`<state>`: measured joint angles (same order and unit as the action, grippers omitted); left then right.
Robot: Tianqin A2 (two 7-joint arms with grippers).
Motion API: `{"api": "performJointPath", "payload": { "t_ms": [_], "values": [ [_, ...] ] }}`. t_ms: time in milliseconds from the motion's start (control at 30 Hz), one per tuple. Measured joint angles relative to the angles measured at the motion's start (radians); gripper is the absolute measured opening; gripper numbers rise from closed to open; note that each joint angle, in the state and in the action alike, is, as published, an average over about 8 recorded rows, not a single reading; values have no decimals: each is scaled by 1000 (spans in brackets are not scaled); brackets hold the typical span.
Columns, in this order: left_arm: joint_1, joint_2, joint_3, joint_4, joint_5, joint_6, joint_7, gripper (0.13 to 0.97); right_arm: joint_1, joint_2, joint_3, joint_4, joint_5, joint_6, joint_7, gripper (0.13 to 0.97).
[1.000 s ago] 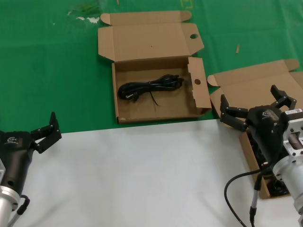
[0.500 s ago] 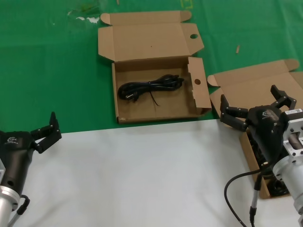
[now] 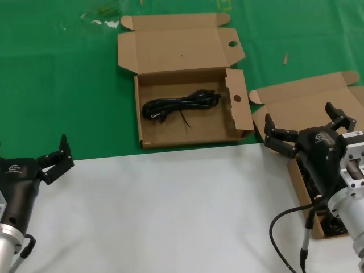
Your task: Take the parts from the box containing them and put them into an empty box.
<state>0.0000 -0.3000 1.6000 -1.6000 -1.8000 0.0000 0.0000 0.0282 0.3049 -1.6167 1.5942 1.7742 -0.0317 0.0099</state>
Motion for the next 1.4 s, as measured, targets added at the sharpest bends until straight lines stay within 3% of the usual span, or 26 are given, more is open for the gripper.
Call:
{"api": "performJointPath", "payload": {
  "t_ms": [1400],
  "values": [
    [0,0,0,0,0,0,0,966,0,0,0,0,0,0,0,966]
  ]
}}
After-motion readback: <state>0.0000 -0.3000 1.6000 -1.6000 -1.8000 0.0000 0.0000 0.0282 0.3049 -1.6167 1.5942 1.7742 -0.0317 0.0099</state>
